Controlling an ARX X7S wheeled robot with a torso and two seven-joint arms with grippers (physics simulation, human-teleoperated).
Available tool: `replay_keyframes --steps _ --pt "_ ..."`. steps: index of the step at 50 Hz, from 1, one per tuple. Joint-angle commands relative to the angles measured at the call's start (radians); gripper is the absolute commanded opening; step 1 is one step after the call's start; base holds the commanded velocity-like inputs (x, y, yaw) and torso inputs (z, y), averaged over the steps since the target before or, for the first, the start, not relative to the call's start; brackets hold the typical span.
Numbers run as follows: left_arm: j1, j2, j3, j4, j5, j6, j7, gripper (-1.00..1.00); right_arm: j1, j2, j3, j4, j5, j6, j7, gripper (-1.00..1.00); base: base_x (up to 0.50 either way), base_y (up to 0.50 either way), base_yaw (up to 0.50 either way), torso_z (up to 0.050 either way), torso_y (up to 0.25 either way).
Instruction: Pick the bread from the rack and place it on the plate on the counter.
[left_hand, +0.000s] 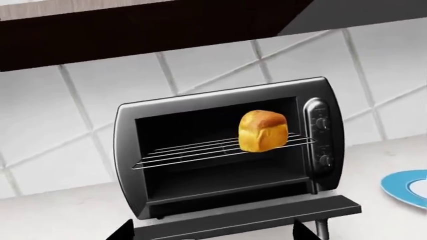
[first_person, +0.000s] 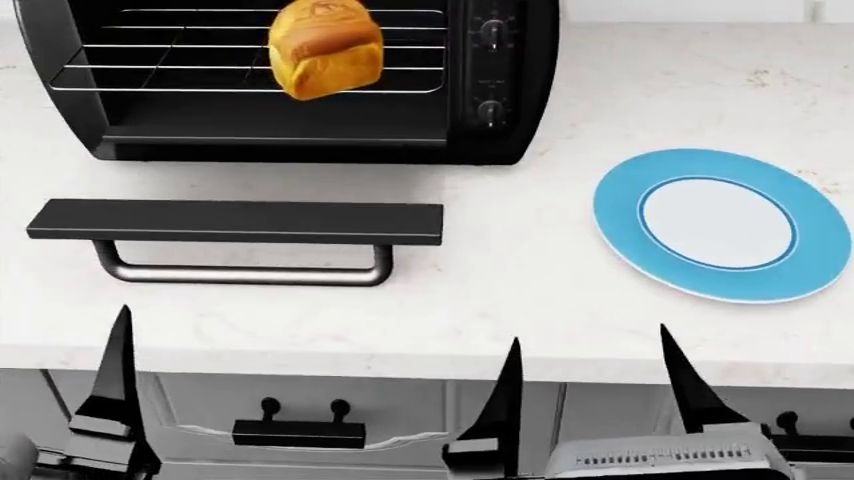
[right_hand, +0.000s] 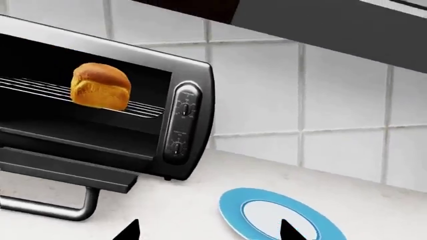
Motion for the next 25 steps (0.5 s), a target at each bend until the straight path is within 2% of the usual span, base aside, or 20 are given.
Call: replay_keyframes --steps 1,4,11,25 --pt "-0.111 -0.032 -0.013 0.114 -0.036 -0.183 0.004 1.00 0.073 0.021 -0.037 -0.121 -0.034 0.145 -0.010 1.00 0.00 0.00 0.00 0.046 0.076" --pt "-0.173 -0.039 -0.028 0.152 -0.058 -0.259 0.008 1.00 0.091 0.028 -0.047 -0.151 -0.047 0.177 -0.011 1.00 0.15 0.00 0.00 0.047 0.076" --pt "-0.261 -0.047 -0.010 0.201 -0.075 -0.363 0.000 1.00 0.101 0.032 -0.040 -0.183 -0.047 0.194 -0.010 1.00 0.42 0.00 0.00 0.047 0.077" --pt "-0.278 -0.065 -0.005 0.217 -0.103 -0.379 -0.023 1.00 0.106 0.039 -0.048 -0.202 -0.049 0.209 -0.004 1.00 0.42 0.00 0.00 0.047 0.076"
